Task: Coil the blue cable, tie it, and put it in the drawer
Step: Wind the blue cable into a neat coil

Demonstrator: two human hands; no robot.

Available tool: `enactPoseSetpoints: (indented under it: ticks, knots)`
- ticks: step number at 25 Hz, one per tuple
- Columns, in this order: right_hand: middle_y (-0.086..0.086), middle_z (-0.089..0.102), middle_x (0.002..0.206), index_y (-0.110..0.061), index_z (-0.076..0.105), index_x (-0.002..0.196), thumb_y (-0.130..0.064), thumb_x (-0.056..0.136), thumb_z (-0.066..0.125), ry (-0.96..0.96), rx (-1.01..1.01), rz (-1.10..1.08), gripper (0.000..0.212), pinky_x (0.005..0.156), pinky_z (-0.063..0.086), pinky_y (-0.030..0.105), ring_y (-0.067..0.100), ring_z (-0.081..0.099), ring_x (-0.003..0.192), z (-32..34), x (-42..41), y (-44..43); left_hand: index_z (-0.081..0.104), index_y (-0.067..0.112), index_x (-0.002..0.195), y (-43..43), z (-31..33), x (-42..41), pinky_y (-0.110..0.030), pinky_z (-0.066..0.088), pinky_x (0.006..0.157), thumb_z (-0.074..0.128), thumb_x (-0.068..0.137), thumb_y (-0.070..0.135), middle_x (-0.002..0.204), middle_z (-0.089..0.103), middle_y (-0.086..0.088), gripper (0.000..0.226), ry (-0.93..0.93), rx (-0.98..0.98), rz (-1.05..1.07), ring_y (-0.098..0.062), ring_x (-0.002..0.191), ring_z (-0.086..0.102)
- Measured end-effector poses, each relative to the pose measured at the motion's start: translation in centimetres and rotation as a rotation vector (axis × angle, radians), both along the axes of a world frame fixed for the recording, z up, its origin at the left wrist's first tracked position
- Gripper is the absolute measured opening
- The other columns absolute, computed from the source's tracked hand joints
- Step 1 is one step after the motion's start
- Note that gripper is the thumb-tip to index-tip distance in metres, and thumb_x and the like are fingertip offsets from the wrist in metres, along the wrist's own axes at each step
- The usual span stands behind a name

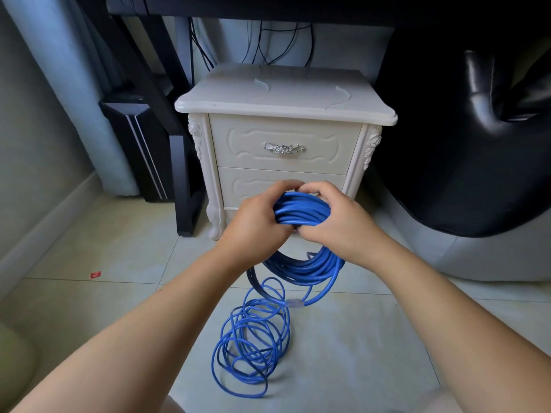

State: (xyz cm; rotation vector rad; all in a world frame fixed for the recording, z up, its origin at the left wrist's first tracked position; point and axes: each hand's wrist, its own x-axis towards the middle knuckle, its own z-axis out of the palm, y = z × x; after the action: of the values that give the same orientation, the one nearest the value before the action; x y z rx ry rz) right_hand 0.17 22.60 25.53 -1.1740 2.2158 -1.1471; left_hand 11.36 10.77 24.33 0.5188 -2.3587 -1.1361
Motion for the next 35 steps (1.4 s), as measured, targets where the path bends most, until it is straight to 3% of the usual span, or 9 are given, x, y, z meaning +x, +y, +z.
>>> enactPoseSetpoints:
  ticks: [3,8,14,18,20,23,27,31,35]
  knots:
    - [-0.014,0.063,0.119,-0.038,0.051,0.128,-0.048,0.063,0.081,-0.236,-0.011,0.059,0.072,0.088,0.05,0.023,0.003,0.066,0.101,-0.1,-1.0,0.5,0.06,0.036,0.124,0.1,-0.1,-0.3,-0.014,0.049,0.071,0.061,0.08,0.002,0.089,0.067,0.022,0.055,0.01,0.074,0.034,0.009,0.076,0.061]
    - [0.003,0.071,0.109,-0.021,0.063,0.124,-0.07,0.071,0.055,-0.646,-0.141,0.014,0.072,0.058,0.05,0.014,0.016,0.069,0.099,-0.2,-1.6,0.8,0.067,0.027,0.106,-0.4,0.1,-0.7,-0.039,0.057,0.06,0.065,0.088,0.007,0.072,0.061,0.012,0.027,0.105,0.373,0.216,-0.005,0.053,0.052]
    - [0.014,0.074,0.098,-0.012,0.073,0.1,-0.099,0.055,0.038,-0.533,-0.051,-0.078,0.104,0.057,0.051,0.015,0.026,0.072,0.091,-1.1,-1.8,0.4,0.071,0.021,0.093,-1.0,0.4,-0.6,-0.036,0.05,0.061,0.065,0.086,0.003,0.057,0.053,0.008,0.021,0.221,0.728,0.37,-0.016,0.055,0.047]
    - [0.023,0.07,0.089,-0.006,0.071,0.092,-0.086,0.081,0.022,-0.508,-0.121,0.008,0.094,0.058,0.051,0.015,0.021,0.069,0.074,-1.7,-1.3,0.6,0.069,0.019,0.086,-1.4,1.1,-0.2,-0.029,0.049,0.055,0.065,0.085,0.003,0.067,0.054,0.0,0.016,0.258,0.8,0.399,-0.016,0.061,0.052]
    - [0.018,0.066,0.088,-0.008,0.07,0.101,-0.087,0.075,0.031,-0.516,-0.178,0.009,0.092,0.067,0.055,0.03,0.023,0.065,0.077,-1.4,-1.0,0.3,0.069,0.018,0.091,-1.4,1.3,-0.2,-0.021,0.046,0.047,0.063,0.086,0.003,0.07,0.054,0.0,0.017,0.294,0.81,0.43,-0.016,0.062,0.05]
    - [0.001,0.067,0.111,-0.028,0.056,0.132,-0.09,0.056,0.057,-0.518,-0.186,0.104,0.097,0.082,0.052,0.031,0.018,0.065,0.098,-1.2,-0.3,0.2,0.068,0.02,0.094,-1.8,0.9,-0.3,-0.024,0.045,0.05,0.061,0.087,0.006,0.074,0.054,0.001,0.018,0.329,0.788,0.545,-0.015,0.059,0.049]
    - [-0.015,0.055,0.134,-0.038,0.021,0.149,-0.039,0.066,0.087,-0.498,-0.209,0.147,0.106,0.084,0.048,0.009,-0.009,0.058,0.113,-1.5,2.2,0.0,0.067,0.022,0.095,-0.7,0.3,-0.6,-0.027,0.045,0.056,0.059,0.088,0.006,0.073,0.052,0.002,0.019,0.373,0.803,0.618,-0.015,0.057,0.046]
    - [-0.009,0.066,0.115,-0.033,0.049,0.128,-0.041,0.069,0.084,-0.373,-0.261,-0.189,0.069,0.093,0.052,0.029,0.007,0.063,0.108,-2.1,2.0,-1.1,0.063,0.022,0.095,1.0,0.7,-0.9,-0.025,0.045,0.058,0.059,0.091,0.009,0.072,0.052,0.003,0.014,0.374,0.92,0.57,-0.011,0.058,0.052]
    - [0.006,0.067,0.094,-0.02,0.057,0.102,-0.022,0.073,0.077,-0.561,-0.349,-0.293,0.036,0.089,0.055,0.051,0.025,0.07,0.091,-2.5,1.1,-1.7,0.06,0.026,0.094,1.9,0.1,-0.9,-0.033,0.05,0.071,0.059,0.09,0.011,0.076,0.058,-0.001,0.015,0.335,0.912,0.473,-0.016,0.066,0.062]
